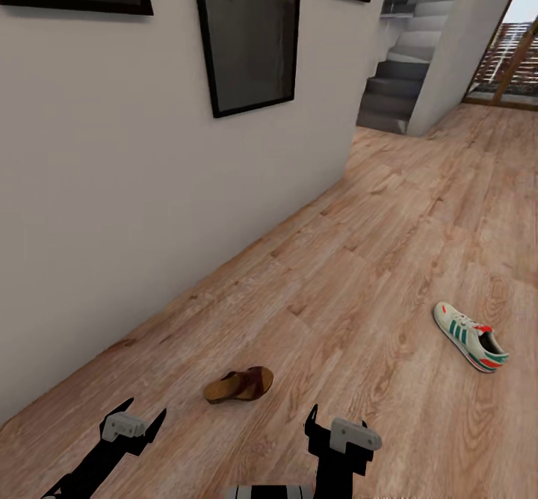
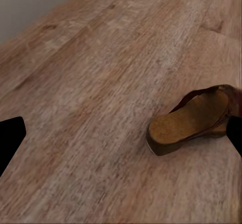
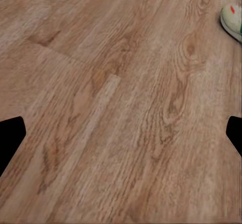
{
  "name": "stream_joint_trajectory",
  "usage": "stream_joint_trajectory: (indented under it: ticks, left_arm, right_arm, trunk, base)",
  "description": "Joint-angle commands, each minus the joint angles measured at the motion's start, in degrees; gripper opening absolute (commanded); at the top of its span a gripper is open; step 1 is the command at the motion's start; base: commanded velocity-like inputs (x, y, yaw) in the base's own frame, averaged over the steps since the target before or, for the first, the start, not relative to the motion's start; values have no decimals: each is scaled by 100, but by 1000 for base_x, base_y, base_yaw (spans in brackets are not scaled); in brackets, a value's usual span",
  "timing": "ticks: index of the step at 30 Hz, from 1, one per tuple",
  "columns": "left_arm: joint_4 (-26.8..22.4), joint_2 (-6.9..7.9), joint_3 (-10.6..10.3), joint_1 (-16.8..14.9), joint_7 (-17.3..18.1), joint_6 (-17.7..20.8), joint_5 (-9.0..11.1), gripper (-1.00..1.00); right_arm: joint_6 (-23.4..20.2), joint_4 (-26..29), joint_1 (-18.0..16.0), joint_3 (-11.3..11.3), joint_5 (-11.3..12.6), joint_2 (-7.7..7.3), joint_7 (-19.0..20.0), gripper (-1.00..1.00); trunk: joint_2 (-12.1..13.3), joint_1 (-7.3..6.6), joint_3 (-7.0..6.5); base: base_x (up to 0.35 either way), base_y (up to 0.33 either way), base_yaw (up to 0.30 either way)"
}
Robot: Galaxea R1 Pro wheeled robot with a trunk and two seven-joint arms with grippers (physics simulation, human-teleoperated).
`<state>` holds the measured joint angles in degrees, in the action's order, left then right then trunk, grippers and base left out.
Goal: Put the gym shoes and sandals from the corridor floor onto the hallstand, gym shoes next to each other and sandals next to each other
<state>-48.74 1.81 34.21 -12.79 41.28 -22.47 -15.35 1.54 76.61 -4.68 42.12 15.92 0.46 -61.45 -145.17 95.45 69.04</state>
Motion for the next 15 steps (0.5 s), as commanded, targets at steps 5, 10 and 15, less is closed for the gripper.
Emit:
stream_joint_trajectory:
  ticks: [5, 10, 15]
  left_arm:
    - [-4, -4, 24, -4, 21, -29, -47, 100]
    - [-4, -5, 24, -4, 21, -29, -47, 100]
    - [-4, -5, 24, -6, 21, -29, -47, 100]
  right_arm:
    - [33, 3, -7, 14, 34, -2, -26, 100]
    - [37, 3, -7, 14, 34, -2, -25, 100]
    - [38, 3, -7, 13, 34, -2, -25, 100]
  trunk:
    - [-2, -1, 4]
    - [-2, -1, 4]
    - [-2, -1, 4]
  base:
    - [0, 0, -288]
    - [0, 0, -288]
    - [0, 0, -288]
